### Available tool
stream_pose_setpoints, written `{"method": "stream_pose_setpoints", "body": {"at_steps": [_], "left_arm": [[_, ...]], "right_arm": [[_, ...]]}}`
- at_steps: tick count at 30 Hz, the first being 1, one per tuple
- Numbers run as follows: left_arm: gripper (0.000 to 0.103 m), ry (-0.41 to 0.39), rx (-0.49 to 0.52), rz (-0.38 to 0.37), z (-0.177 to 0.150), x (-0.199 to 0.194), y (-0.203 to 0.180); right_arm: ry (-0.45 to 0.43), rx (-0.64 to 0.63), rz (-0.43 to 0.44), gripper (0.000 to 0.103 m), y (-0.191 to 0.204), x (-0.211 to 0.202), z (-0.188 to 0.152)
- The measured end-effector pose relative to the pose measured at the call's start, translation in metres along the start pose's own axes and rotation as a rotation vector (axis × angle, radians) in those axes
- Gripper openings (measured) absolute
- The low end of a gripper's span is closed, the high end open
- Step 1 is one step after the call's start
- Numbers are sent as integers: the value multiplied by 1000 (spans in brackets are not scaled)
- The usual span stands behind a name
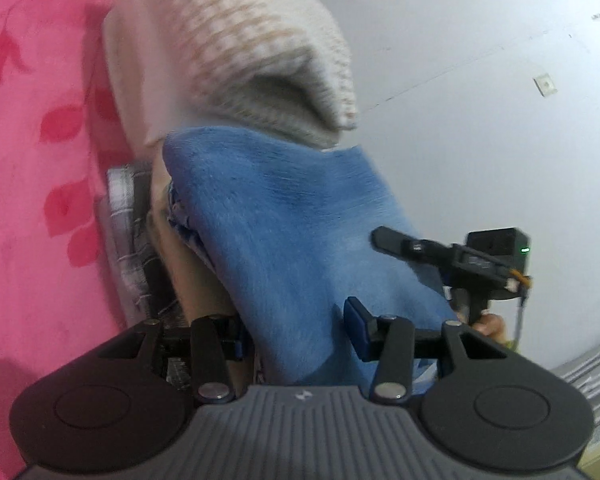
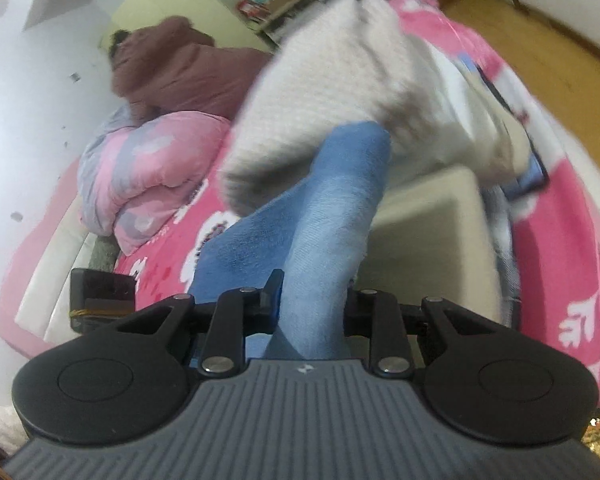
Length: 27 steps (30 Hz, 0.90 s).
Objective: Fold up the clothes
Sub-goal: 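Lower the jeans onto the folded clothes stack and open both grippers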
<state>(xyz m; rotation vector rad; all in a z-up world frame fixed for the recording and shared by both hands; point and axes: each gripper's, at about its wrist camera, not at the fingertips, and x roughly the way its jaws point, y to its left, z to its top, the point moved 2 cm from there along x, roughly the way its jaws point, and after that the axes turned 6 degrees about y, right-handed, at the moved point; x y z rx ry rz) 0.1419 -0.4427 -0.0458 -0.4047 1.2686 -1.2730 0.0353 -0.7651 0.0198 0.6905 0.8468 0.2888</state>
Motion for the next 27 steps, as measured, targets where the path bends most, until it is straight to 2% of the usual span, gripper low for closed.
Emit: {"method": "stream_pose_setpoints", "body": {"at_steps": [2, 6, 7, 8, 10, 12, 13, 16, 17, 20, 21, 24, 26, 27], "left_arm": [[47, -2, 12, -12, -1, 0, 2], [52, 10, 48, -10, 7, -1, 3], [52, 15, 43, -11, 7, -2, 5], [56, 9, 41, -6, 6, -7, 7], [65, -30, 47, 21, 0, -24, 7], [68, -98, 81, 71, -5, -45, 5], [68, -144, 114, 93, -8, -58, 2], [68, -263, 269, 147, -8, -79, -23], [68, -282, 340, 169, -6, -77, -35], [73, -266, 505, 239, -2, -49, -60], [77, -249, 549, 279, -4, -34, -60], [83, -204, 667, 414, -14, 10, -50], [84, -231, 731, 428, -28, 20, -42], [84, -240, 745, 427, -30, 22, -41]], "right_arm": [[10, 41, 22, 26, -23, 11, 0], [5, 39, 76, 29, -36, 10, -6], [7, 36, 78, 33, -39, 10, -7], [7, 53, 74, 39, -42, 8, -9], [6, 87, 65, 42, -48, 3, -14], [-50, 62, 36, 52, -45, -14, -21], [-102, 52, 1, 61, -42, -28, -26], [-271, -25, -132, 61, -18, -65, -44], [-335, -74, -188, 59, -4, -75, -51], [-447, -281, -236, 55, 47, -77, -84], [-461, -346, -248, 55, 61, -73, -98], [-455, -440, -417, 55, 66, -39, -136], [-454, -469, -528, 55, 57, -15, -160], [-504, -458, -527, 56, 49, -8, -173]]}}
